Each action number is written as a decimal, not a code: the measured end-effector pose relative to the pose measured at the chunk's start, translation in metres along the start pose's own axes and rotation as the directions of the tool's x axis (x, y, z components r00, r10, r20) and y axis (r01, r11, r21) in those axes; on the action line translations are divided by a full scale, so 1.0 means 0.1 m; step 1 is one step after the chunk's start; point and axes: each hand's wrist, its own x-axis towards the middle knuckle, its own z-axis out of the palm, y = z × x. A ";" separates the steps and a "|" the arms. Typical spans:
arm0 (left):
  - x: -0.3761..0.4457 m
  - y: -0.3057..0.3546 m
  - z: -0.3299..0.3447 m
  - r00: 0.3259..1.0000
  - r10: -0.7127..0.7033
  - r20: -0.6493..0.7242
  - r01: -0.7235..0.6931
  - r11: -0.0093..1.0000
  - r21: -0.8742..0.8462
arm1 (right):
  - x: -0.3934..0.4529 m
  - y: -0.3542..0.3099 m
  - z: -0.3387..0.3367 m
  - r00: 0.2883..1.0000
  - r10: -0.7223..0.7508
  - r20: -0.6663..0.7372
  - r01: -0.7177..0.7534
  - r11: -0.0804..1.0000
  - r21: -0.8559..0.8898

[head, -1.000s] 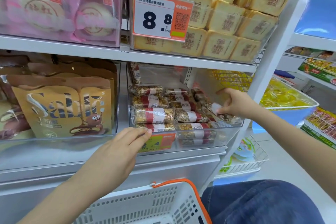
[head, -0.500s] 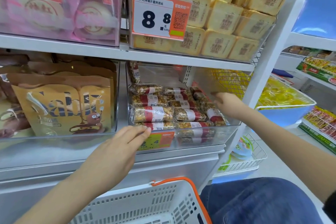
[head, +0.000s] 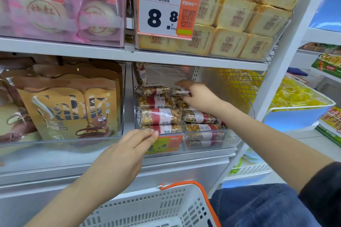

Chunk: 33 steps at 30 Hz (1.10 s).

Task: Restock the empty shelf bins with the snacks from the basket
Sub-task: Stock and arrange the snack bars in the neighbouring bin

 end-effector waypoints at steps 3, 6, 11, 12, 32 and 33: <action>-0.01 -0.02 -0.04 0.999 0.003 0.037 -0.003 1.000 0.021 | 0.36 -0.32 0.17 0.995 -0.065 0.078 0.076 0.987 -0.144; -0.04 -0.03 -0.04 0.996 0.019 0.087 -0.026 0.997 0.075 | 0.66 -0.40 0.31 0.994 -0.023 0.104 0.051 0.961 -0.273; -0.06 -0.09 -0.05 0.991 0.034 0.127 -0.045 0.996 0.081 | 0.74 -0.25 0.33 0.989 -0.058 0.136 0.080 0.984 -0.158; -0.04 -0.10 -0.07 0.991 0.034 0.127 -0.042 0.997 0.060 | 0.70 -0.22 0.26 0.993 -0.074 0.096 0.090 0.982 -0.167; 2.18 -1.01 0.13 0.856 -0.414 0.309 0.320 0.895 0.311 | -0.58 0.80 0.13 0.988 0.153 -0.025 -0.153 0.988 0.004; 2.22 -1.06 0.17 0.849 -0.449 0.279 0.348 0.872 0.345 | -0.57 0.81 0.14 0.991 0.134 -0.018 -0.134 0.991 -0.004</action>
